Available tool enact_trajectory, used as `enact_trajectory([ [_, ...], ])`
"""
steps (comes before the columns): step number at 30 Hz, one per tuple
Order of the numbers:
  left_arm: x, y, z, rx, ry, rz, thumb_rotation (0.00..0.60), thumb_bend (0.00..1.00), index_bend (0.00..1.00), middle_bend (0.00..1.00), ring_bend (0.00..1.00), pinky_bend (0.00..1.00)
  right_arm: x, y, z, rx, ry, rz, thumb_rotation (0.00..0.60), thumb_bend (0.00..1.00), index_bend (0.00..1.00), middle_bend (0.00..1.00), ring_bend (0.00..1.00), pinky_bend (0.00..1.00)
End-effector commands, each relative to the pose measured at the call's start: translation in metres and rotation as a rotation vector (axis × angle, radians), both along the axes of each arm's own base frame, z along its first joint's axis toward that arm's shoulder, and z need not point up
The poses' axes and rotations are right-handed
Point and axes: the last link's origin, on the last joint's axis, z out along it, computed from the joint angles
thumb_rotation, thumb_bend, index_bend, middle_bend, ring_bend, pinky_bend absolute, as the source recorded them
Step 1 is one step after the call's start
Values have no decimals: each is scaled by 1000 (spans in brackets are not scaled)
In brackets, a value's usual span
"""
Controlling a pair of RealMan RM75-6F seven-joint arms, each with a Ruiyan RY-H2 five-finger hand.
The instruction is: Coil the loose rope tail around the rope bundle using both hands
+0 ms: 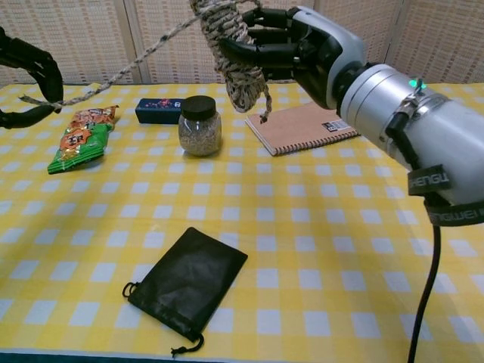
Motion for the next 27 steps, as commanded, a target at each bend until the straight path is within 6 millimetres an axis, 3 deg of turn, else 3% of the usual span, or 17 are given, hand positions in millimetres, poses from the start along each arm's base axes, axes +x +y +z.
enact_trajectory([
  [1, -18, 16, -10, -17, 28, 82, 600, 525, 678, 556, 429, 158, -11, 10, 13, 45, -15, 41, 600, 636, 854, 689, 718, 636],
  [12, -36, 50, -26, -34, 121, 159, 600, 525, 679, 555, 418, 152, -24, 22, 31, 75, -8, 117, 600, 635, 856, 693, 720, 639],
  [27, -34, 96, -22, 38, 264, 216, 600, 526, 679, 556, 400, 149, -46, 39, 43, 115, 95, 234, 600, 636, 857, 695, 723, 642],
])
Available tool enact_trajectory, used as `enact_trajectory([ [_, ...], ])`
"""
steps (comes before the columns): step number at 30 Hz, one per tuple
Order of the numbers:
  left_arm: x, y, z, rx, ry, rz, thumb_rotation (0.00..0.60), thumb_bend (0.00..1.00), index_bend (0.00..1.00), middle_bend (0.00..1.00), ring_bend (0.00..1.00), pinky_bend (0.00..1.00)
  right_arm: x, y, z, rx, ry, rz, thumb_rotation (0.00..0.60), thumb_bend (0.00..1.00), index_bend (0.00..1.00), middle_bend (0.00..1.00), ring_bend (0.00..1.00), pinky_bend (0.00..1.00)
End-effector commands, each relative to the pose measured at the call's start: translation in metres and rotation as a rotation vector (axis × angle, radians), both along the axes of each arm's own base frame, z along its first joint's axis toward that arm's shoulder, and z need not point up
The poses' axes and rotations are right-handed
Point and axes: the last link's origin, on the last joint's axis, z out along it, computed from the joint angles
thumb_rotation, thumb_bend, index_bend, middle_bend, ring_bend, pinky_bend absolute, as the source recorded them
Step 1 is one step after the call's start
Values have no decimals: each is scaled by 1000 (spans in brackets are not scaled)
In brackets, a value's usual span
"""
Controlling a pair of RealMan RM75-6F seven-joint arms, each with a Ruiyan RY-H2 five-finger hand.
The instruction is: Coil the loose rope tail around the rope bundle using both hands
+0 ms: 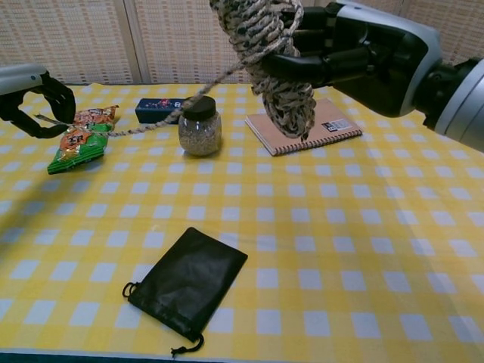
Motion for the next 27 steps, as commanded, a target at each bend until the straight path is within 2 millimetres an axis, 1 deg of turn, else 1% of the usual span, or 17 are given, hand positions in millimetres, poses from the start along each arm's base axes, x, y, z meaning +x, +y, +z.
enact_trajectory([
  [1, 4, 10, 1, 19, 17, 4, 600, 526, 679, 556, 397, 149, -5, 4, 1, 14, 32, 30, 600, 636, 857, 695, 723, 642],
  [4, 11, 14, 2, 24, 24, -4, 600, 526, 679, 555, 393, 149, -7, 7, 0, 25, 60, 52, 600, 636, 857, 695, 724, 643],
  [8, 25, 17, 4, 36, 23, -44, 600, 525, 679, 546, 384, 151, -8, 8, -4, 31, 111, 75, 600, 636, 857, 695, 722, 643],
  [11, 42, 18, 7, 48, 31, -100, 600, 526, 679, 543, 378, 154, -4, 9, -10, 47, 157, 93, 600, 636, 857, 695, 721, 642],
  [16, 79, 14, 17, 89, 7, -221, 600, 525, 678, 539, 376, 157, 8, 8, -23, 78, 249, 112, 600, 636, 857, 695, 731, 649],
  [20, 111, 4, 27, 118, -43, -321, 600, 525, 678, 536, 374, 157, 19, 4, -34, 101, 304, 101, 600, 636, 858, 695, 745, 664],
  [23, 135, -10, 32, 125, -99, -403, 600, 526, 678, 530, 367, 155, 29, 1, -44, 120, 323, 77, 600, 636, 858, 695, 746, 666],
  [27, 157, -30, 33, 119, -137, -500, 600, 527, 678, 522, 360, 152, 40, -3, -55, 144, 328, 38, 600, 636, 862, 698, 749, 670],
])
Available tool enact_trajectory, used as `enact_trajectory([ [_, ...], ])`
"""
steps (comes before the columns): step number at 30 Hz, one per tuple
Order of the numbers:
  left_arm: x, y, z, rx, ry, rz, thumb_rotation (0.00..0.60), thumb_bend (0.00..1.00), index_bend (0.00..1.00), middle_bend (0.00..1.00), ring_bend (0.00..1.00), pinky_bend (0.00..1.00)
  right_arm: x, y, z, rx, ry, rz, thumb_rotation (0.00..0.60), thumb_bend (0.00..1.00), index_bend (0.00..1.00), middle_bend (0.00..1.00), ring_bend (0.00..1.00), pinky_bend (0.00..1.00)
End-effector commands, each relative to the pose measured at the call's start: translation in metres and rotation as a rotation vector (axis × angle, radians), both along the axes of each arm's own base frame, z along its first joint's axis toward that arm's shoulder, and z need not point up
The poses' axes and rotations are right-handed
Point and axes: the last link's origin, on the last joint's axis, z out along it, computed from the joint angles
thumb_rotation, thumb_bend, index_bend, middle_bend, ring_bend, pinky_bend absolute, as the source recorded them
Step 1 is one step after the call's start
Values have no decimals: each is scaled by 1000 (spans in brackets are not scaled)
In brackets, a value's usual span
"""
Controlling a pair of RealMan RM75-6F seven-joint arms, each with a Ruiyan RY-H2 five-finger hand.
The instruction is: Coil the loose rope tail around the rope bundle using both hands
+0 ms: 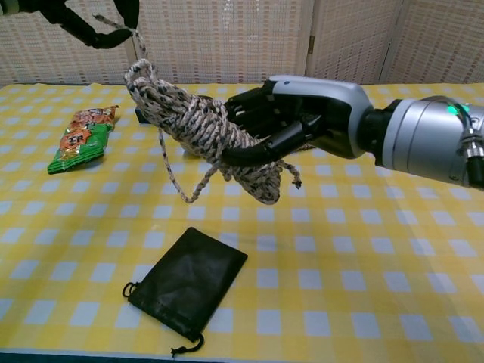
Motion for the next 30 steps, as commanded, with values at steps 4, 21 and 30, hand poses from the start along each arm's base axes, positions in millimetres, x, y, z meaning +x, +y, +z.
enact_trajectory([
  [4, 35, -35, 2, -19, -63, -157, 600, 526, 677, 517, 356, 146, 29, -5, -25, 41, 5, -66, 600, 636, 864, 700, 751, 672],
  [21, 11, -81, -7, -65, -100, -180, 600, 526, 677, 421, 310, 113, 35, -32, -37, -100, -257, -470, 600, 638, 888, 718, 767, 690],
  [30, -36, -84, -8, -115, -124, -39, 600, 526, 677, 411, 300, 106, 29, -45, -21, -153, -480, -576, 600, 637, 888, 718, 768, 692],
])
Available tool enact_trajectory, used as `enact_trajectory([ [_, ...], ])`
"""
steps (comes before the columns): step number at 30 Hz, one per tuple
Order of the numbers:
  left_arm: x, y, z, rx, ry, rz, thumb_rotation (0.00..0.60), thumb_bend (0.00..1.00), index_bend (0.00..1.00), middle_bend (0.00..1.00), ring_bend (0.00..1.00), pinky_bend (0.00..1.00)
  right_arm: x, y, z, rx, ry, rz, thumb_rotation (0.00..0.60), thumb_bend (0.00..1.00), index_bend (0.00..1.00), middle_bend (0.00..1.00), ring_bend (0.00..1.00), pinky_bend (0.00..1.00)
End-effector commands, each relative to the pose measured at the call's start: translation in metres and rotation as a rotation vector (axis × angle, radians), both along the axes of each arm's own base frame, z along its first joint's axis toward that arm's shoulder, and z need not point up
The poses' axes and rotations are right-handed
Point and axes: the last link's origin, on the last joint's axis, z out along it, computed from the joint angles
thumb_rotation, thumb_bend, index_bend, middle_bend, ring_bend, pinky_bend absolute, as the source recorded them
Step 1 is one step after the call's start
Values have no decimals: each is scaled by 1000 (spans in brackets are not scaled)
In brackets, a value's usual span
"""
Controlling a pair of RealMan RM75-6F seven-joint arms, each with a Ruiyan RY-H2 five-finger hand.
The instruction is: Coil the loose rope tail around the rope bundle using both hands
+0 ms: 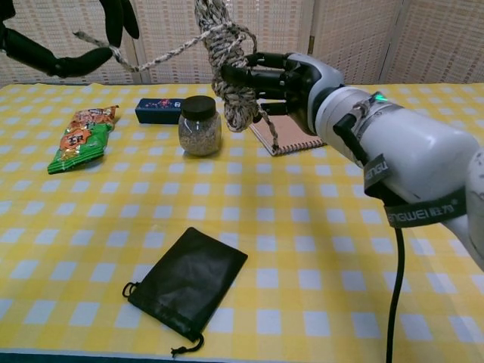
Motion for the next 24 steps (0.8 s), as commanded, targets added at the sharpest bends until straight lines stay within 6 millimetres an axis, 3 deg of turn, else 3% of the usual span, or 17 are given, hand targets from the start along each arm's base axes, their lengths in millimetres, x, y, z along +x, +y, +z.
enact_trajectory([
  [1, -20, 1, -1, -33, 4, 65, 600, 526, 677, 411, 300, 106, 0, -3, 6, -22, -90, -8, 600, 637, 888, 718, 769, 693],
  [7, -47, 10, -10, -76, 49, 161, 600, 527, 677, 411, 301, 105, -4, -1, 16, -30, -151, 73, 600, 638, 888, 718, 768, 693],
  [15, -78, 39, -13, -74, 56, 307, 600, 527, 678, 411, 300, 104, -17, 4, 33, -38, -132, 149, 600, 638, 888, 718, 766, 693],
  [24, -96, 58, -13, -77, 66, 390, 600, 528, 679, 412, 298, 104, -30, 10, 44, -42, -96, 219, 600, 638, 888, 718, 767, 693],
])
